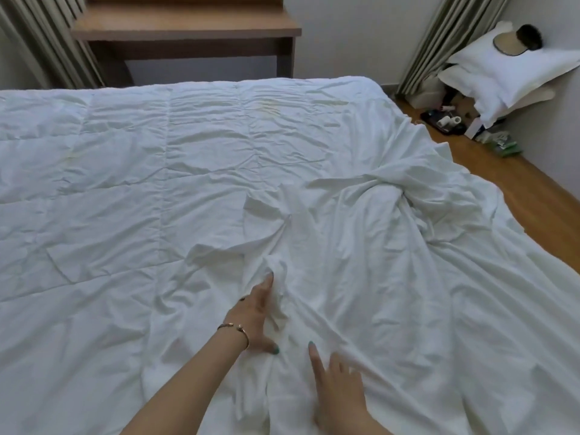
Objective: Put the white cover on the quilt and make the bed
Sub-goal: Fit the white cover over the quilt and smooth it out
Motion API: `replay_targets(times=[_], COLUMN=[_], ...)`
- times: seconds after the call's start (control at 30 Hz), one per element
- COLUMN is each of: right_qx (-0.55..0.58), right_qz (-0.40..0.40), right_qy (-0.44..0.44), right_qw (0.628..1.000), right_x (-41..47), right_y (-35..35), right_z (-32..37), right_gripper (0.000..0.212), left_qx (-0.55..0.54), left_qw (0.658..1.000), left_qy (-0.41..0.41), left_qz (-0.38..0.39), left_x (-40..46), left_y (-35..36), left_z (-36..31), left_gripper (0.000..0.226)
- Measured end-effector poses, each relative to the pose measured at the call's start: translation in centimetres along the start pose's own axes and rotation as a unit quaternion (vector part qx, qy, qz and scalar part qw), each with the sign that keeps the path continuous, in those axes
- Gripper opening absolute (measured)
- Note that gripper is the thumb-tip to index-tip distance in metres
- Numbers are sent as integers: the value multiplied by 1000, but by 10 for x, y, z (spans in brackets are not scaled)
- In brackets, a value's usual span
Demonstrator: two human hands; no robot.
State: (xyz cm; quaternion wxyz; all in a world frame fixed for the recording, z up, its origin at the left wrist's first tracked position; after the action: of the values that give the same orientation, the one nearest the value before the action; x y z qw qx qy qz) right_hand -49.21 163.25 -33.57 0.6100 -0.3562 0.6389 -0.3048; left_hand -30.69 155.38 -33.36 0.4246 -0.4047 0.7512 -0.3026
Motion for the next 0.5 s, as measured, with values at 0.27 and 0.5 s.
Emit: replay_targets(times=[0.27, 0.5], right_qx=[154, 288], right_qz=[0, -101], right_qy=[98, 243], right_qw=[983, 921], right_x=[-2, 18], right_y=[-9, -15], right_z=[-56, -103], right_gripper=[98, 36], left_qx=[174, 281], left_qw=[979, 934], left_qy=[99, 187], left_qz=[32, 118], left_x=[37, 59], left_y=[18, 32], left_z=[-19, -66], left_gripper=[146, 101])
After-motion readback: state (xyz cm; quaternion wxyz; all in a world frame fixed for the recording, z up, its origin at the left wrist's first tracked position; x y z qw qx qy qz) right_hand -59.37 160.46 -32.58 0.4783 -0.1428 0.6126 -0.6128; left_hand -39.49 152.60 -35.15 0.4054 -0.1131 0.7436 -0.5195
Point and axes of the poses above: each hand's wrist, its own x-axis towards the middle knuckle, its own y-axis out of the palm, z = x × y, the point moved 7 cm from there along x, towards the middle knuckle, and after that the axes turned 12 degrees about y, right-handed, at the moved point
